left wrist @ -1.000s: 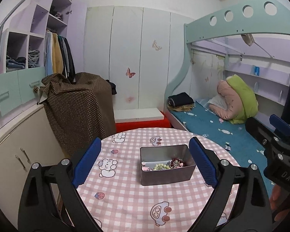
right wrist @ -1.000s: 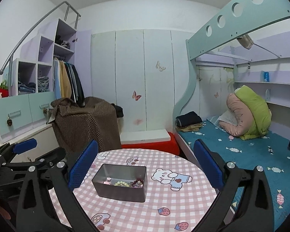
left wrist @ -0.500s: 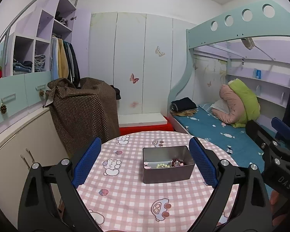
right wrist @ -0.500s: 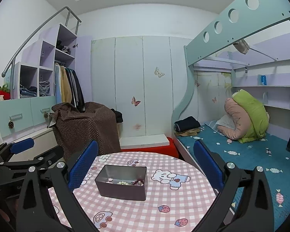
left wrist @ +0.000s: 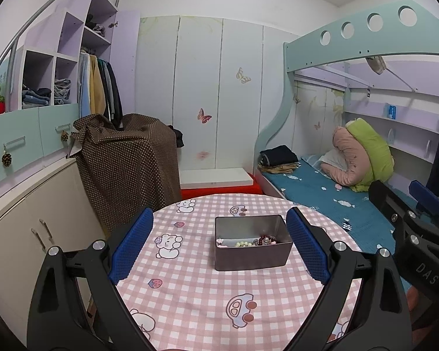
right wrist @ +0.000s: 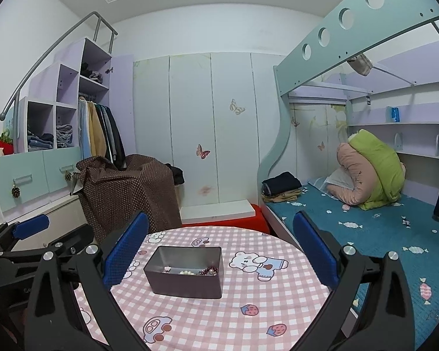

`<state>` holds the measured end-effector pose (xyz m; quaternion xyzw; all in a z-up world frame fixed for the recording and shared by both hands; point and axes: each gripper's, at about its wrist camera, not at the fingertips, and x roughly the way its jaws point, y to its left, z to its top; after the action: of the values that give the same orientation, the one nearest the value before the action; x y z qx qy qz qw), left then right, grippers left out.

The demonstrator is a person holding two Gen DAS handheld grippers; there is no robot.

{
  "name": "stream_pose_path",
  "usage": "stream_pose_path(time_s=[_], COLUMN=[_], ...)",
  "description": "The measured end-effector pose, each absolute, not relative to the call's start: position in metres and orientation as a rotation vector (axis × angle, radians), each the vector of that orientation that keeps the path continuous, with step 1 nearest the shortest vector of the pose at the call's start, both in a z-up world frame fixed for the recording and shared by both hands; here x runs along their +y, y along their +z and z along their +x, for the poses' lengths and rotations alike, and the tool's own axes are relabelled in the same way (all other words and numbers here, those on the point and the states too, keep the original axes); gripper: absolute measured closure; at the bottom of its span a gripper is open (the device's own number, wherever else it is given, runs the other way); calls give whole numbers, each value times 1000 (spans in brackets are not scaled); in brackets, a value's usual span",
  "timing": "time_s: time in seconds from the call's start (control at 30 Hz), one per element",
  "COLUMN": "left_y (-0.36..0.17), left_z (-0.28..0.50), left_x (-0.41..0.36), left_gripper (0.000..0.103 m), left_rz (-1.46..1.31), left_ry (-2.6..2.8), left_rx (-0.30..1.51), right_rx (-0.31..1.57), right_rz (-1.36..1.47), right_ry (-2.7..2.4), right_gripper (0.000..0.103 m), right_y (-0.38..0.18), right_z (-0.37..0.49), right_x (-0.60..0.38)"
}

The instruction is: Organize jewelry

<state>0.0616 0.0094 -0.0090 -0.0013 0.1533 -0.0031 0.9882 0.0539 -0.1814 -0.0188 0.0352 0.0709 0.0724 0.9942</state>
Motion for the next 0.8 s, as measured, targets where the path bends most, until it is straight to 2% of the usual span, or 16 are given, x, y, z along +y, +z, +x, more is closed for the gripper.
stream_pose_path(time_s=[0.8], left_y=[-7], left_z=[57], left_x=[9], left_gripper=[11], left_rz=[2], left_ry=[-10], left_rx=[300], right_rx=[135], right_rz=[76], right_ry=[136], right_gripper=[7], right_y=[-16], right_z=[52], right_x=[-185])
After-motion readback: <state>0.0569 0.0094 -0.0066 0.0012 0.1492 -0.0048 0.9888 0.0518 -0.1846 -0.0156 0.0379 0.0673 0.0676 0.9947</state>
